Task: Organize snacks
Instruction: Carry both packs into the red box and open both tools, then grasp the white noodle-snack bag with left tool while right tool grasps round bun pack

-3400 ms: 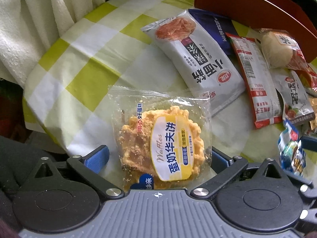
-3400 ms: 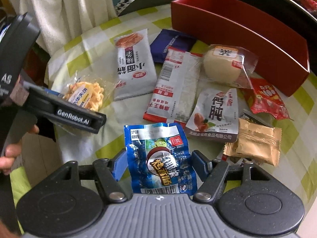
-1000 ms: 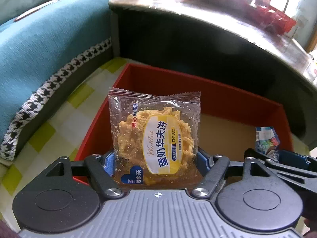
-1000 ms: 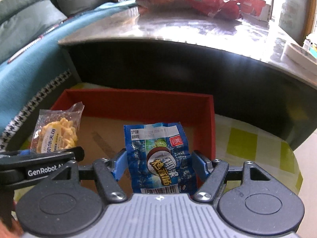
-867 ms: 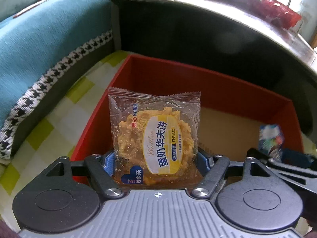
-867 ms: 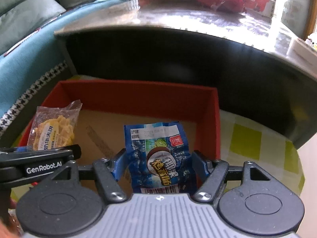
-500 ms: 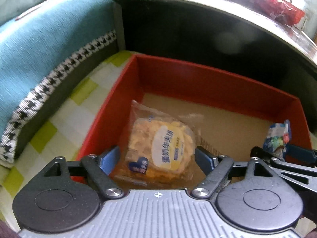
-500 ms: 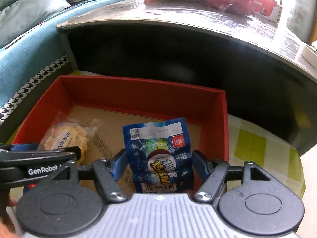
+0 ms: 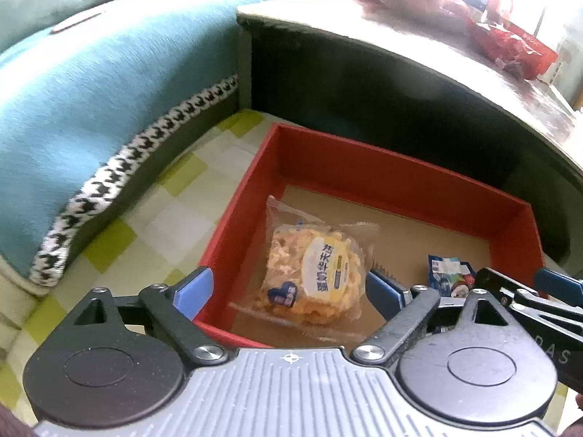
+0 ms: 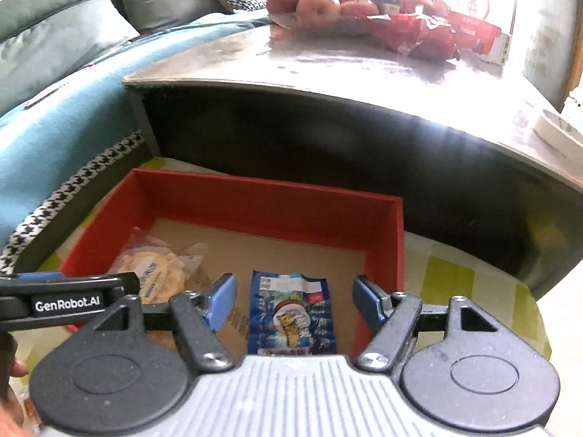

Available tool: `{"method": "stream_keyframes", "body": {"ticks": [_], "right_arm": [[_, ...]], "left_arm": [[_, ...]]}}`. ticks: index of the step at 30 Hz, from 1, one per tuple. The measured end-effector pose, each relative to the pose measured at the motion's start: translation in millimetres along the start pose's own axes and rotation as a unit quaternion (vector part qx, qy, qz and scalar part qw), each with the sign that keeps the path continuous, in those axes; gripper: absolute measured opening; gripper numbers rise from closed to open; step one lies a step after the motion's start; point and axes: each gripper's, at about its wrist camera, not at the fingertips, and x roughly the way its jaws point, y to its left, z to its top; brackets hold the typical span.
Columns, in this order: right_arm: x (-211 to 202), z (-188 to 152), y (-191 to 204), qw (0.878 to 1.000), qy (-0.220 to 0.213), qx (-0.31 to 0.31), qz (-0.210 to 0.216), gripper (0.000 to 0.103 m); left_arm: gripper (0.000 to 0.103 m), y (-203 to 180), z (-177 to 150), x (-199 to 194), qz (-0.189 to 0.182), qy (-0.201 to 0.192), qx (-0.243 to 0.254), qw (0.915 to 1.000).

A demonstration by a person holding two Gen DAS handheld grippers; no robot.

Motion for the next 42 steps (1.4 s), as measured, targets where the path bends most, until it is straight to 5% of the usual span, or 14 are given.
{"method": "stream_keyframes", "body": {"ticks": [19,31,42], "right_arm": [[-55,-45,31,0.999,0.010,-0.020,0.031,0.072],[-54,-74,58,0.996,0.046,-0.052,0.050,0.072],[-63,-73,57,0.995,0.043,-0.056,0.065,0.072]], "left_arm": [[0.097,50,-52,-54,0.018,0.000,-0.006,0.9998],[0.098,93,-107,-56,0.010,0.075,-0.063,0.9951],[0.098,92,-123,-20,0.040,0.124,-0.156,0.9792]]}}
